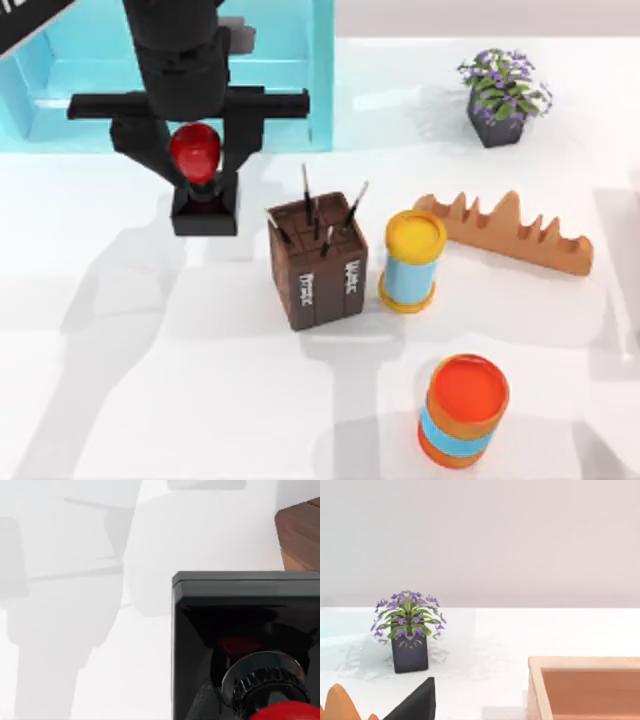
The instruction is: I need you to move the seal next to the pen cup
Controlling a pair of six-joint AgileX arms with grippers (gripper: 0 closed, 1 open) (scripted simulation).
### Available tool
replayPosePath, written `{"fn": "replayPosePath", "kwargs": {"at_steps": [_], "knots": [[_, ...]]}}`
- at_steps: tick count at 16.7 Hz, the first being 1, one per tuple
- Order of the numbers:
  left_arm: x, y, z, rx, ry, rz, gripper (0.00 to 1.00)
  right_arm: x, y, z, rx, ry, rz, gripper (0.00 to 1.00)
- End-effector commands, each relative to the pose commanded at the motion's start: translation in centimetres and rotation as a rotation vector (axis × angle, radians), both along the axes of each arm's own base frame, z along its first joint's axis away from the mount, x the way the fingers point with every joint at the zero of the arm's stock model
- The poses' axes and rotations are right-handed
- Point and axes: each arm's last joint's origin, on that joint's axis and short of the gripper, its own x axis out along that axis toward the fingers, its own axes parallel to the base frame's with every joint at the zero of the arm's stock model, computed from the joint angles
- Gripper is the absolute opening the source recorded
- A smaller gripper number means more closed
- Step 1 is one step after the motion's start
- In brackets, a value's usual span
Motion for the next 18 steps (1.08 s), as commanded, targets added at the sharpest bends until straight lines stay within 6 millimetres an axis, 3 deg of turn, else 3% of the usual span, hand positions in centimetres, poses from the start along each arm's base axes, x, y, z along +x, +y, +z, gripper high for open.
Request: {"fn": "replayPosePath", "kwargs": {"at_steps": [12,18], "knots": [[0.0,0.0,0.0,0.0,0.0,0.0,0.98,0.0,0.0,0.0,0.0,0.0,0.0,1.0],[0.0,0.0,0.0,0.0,0.0,0.0,1.0,0.0,0.0,0.0,0.0,0.0,0.0,1.0]]}}
